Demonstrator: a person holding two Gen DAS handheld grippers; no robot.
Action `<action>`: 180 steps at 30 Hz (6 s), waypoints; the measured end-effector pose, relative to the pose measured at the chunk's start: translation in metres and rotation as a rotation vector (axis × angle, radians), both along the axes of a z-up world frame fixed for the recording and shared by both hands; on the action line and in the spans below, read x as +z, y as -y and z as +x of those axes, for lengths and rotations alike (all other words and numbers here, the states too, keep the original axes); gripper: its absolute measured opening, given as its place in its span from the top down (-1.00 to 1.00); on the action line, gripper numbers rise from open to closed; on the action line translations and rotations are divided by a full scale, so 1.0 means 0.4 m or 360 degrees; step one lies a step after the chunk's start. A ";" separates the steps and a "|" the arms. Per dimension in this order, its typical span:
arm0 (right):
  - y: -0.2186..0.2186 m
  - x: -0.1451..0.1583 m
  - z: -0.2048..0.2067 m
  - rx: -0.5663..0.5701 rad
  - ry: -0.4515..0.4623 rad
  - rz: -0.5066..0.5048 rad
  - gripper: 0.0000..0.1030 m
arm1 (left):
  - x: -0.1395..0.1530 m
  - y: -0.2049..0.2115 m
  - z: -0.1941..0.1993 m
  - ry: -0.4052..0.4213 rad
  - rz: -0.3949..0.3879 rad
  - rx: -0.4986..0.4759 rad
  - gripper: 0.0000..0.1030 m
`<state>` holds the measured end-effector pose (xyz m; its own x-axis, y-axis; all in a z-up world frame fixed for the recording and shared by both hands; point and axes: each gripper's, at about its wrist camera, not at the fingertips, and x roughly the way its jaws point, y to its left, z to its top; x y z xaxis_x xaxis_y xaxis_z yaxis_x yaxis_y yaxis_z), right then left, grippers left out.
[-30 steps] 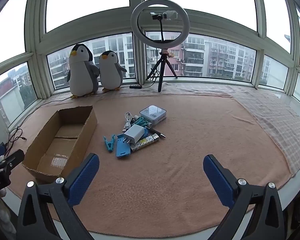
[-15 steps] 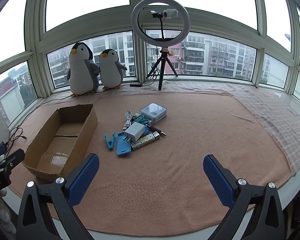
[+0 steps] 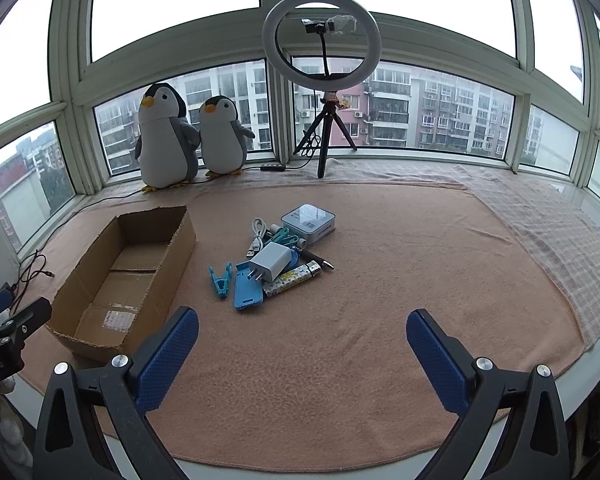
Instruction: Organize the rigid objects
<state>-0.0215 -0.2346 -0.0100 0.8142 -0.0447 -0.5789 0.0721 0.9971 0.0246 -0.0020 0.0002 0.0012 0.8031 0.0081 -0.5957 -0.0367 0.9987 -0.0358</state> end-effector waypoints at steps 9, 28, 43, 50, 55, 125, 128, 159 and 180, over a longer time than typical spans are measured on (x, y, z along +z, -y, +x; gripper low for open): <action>0.000 -0.003 0.001 0.0000 -0.0007 0.0004 -1.00 | -0.005 0.003 0.001 -0.0003 0.0003 -0.0001 -0.99; 0.000 -0.009 0.008 0.0011 -0.0035 0.0010 -1.00 | -0.017 -0.006 0.001 -0.0011 0.0002 0.0003 -0.99; -0.001 -0.020 0.013 0.0014 -0.0060 0.0014 -1.00 | -0.025 -0.024 0.018 -0.0034 0.0005 0.0024 -0.99; 0.009 -0.038 0.029 0.0008 -0.0102 0.0017 -1.00 | -0.050 -0.090 0.064 -0.0094 0.0027 0.0117 -0.99; 0.018 -0.060 0.042 0.0004 -0.0142 0.0030 -1.00 | -0.082 -0.153 0.106 -0.0155 0.0037 0.0193 -0.99; 0.015 -0.205 0.527 0.0001 -0.0723 0.0278 0.38 | -0.268 -0.257 0.273 -0.0427 -0.0100 0.0220 0.48; 0.037 -0.205 0.512 -0.0006 -0.0722 0.0317 0.39 | -0.269 -0.257 0.273 -0.0428 -0.0100 0.0221 0.48; -0.428 -0.059 0.327 0.0775 -0.0557 0.0246 0.38 | -0.282 -0.248 0.280 -0.0437 -0.0103 0.0206 0.55; -0.486 -0.118 0.331 0.0825 -0.0604 0.0131 -0.01 | -0.282 -0.249 0.285 -0.0439 -0.0094 0.0201 0.55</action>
<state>0.1108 -0.0401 -0.0571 0.4565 0.3561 -0.8153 -0.3997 0.9008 0.1697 0.1119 0.0998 -0.1116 0.6056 0.0566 -0.7937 -0.1769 0.9821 -0.0650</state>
